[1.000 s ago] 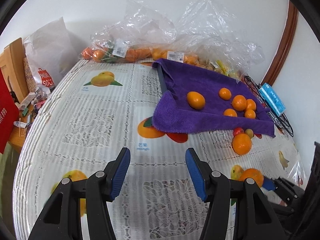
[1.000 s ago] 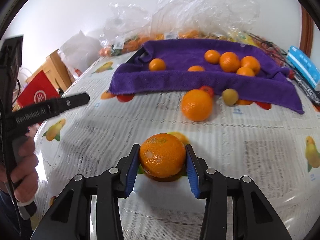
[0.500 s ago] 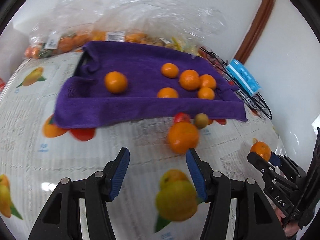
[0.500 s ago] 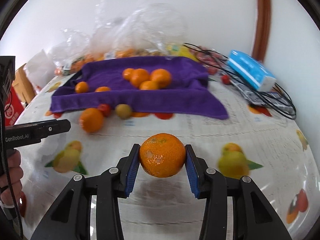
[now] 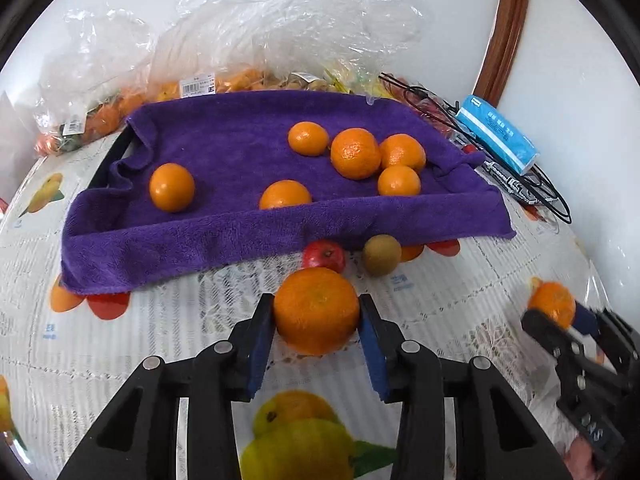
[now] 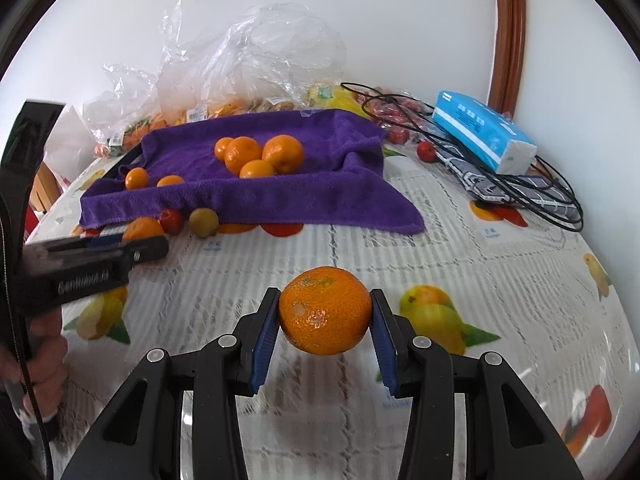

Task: Organize fruits
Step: 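Grasp another large orange with the right tool and lift it, then carry the held orange with the right tool over the purple towel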

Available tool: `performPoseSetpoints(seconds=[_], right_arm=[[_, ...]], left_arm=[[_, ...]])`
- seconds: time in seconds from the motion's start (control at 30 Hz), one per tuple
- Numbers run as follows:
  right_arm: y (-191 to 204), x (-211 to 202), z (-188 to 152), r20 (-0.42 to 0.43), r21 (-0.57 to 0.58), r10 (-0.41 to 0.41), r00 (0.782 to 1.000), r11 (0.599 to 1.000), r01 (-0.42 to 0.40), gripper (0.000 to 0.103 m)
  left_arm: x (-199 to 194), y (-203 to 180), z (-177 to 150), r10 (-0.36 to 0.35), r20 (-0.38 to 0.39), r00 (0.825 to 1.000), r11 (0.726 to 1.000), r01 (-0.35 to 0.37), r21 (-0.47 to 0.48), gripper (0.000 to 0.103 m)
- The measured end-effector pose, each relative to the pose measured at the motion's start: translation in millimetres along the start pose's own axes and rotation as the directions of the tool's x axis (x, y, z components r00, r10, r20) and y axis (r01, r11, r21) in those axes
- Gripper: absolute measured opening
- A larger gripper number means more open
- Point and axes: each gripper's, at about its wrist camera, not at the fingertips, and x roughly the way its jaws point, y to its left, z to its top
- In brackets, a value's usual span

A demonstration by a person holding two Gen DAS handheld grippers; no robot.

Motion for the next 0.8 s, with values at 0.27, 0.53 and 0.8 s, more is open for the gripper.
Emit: performPoseSetpoints(seconds=[0.27, 0.53, 0.8], right_arm=[[22.1, 22.3, 15.5, -0.027, 0.005, 0.061, 0.998, 0.998, -0.061, 0.044], [28.0, 37.9, 21.5, -0.068, 0.037, 0.078, 0.995, 0.996, -0.075, 0.044], [25.2, 45.3, 20.7, -0.109, 0.045, 0.055, 0.993, 0.998, -0.05, 0.044]], left_arm=[[-19.5, 38.0, -11.0, 0.117, 0.013, 0.993, 0.993, -0.116, -0.033, 0.039], [-17.3, 48.1, -10.8, 0.091, 0.013, 0.996, 0.993, -0.09, -0.072, 0.039], [-17.4, 52.2, -11.0, 0.063, 0.02, 0.998, 0.994, -0.061, -0.096, 0.039]])
